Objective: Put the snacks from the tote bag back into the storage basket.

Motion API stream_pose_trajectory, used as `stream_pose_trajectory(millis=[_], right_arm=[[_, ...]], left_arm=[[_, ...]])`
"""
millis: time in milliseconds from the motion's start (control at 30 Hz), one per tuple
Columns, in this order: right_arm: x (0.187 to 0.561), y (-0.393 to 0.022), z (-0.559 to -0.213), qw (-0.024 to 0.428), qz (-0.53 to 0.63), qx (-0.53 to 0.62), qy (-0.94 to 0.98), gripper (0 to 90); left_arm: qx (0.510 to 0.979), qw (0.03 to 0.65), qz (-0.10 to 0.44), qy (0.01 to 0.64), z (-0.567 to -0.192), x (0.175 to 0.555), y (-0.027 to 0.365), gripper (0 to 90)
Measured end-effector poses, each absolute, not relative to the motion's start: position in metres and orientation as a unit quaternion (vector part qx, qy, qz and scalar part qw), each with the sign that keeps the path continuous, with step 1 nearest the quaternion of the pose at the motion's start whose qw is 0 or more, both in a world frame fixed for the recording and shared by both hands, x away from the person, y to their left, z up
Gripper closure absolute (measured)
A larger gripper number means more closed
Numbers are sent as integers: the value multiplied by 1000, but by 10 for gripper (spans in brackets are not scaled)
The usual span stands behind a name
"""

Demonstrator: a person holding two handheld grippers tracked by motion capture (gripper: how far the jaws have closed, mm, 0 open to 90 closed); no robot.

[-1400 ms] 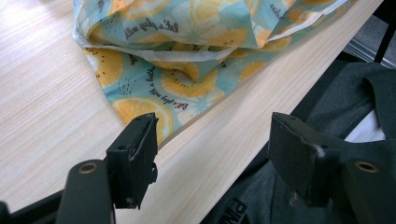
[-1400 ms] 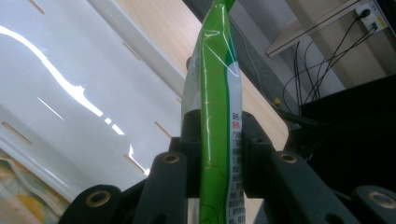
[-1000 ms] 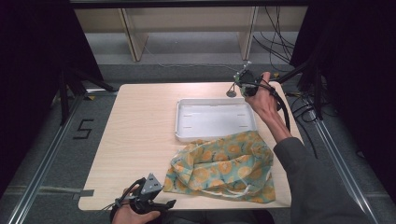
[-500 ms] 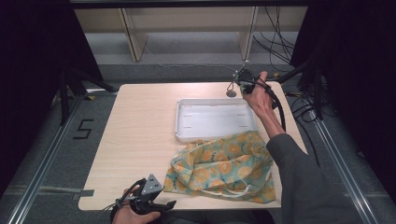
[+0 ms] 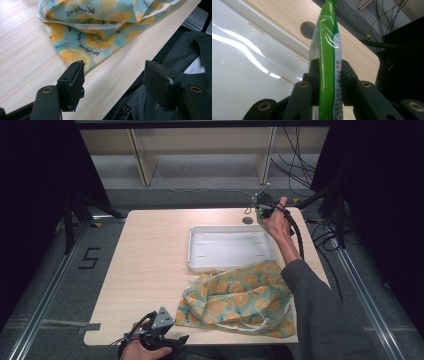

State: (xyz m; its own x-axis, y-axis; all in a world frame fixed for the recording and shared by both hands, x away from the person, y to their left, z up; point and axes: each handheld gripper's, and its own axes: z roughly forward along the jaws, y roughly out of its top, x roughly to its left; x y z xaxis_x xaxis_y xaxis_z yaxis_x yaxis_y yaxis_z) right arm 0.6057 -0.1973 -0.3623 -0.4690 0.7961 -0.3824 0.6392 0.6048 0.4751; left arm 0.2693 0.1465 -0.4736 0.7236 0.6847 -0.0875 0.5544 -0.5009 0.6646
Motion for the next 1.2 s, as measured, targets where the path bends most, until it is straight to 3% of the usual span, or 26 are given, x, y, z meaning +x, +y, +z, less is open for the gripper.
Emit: stream_pose_trajectory(millis=[400, 1200], right_arm=[[610, -198, -376, 252, 196, 465, 826, 754], [623, -184, -391, 232, 231, 480, 814, 752]], left_arm=[[866, 345, 98, 349, -474, 270, 147, 331], [865, 346, 88, 352, -475, 267, 144, 331]])
